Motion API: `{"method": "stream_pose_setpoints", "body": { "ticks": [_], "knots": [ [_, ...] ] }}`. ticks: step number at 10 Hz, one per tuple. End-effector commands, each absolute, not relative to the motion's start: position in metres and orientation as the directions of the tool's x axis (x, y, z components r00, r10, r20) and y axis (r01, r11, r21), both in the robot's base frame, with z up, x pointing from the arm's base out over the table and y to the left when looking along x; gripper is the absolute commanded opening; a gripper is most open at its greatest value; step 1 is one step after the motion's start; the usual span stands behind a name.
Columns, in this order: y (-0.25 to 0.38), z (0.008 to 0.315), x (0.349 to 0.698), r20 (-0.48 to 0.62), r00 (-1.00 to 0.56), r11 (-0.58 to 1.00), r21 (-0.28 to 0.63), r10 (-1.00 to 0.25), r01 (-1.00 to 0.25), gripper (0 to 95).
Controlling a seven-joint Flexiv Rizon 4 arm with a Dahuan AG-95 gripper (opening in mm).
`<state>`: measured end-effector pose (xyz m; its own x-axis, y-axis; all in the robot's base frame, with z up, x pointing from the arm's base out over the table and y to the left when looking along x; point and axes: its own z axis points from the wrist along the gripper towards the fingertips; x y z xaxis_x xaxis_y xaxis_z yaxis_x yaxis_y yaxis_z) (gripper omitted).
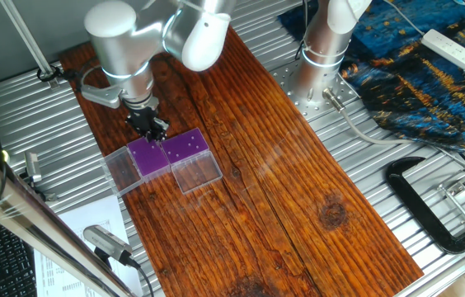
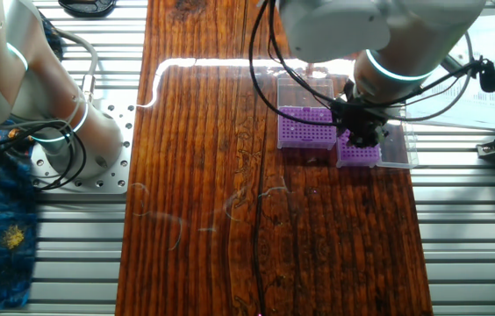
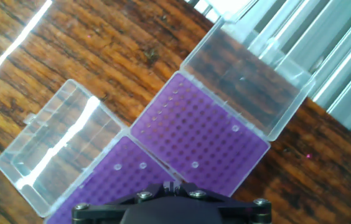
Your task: Transfer all small pipette tips from one holder to another
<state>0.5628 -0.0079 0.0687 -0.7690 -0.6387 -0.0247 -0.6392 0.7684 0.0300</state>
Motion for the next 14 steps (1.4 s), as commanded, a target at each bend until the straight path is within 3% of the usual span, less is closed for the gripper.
{"method": "stream_pose_setpoints", "body": {
  "ticks": [1, 14],
  "knots": [
    [-0.007, 0.067, 0.568, -0.022, -0.774, 0.773, 0.032, -0.633, -0.634, 19.0],
    [-0.004, 0.053, 0.569, -0.035, -0.785, 0.785, 0.026, -0.618, -0.619, 19.0]
  ]
}}
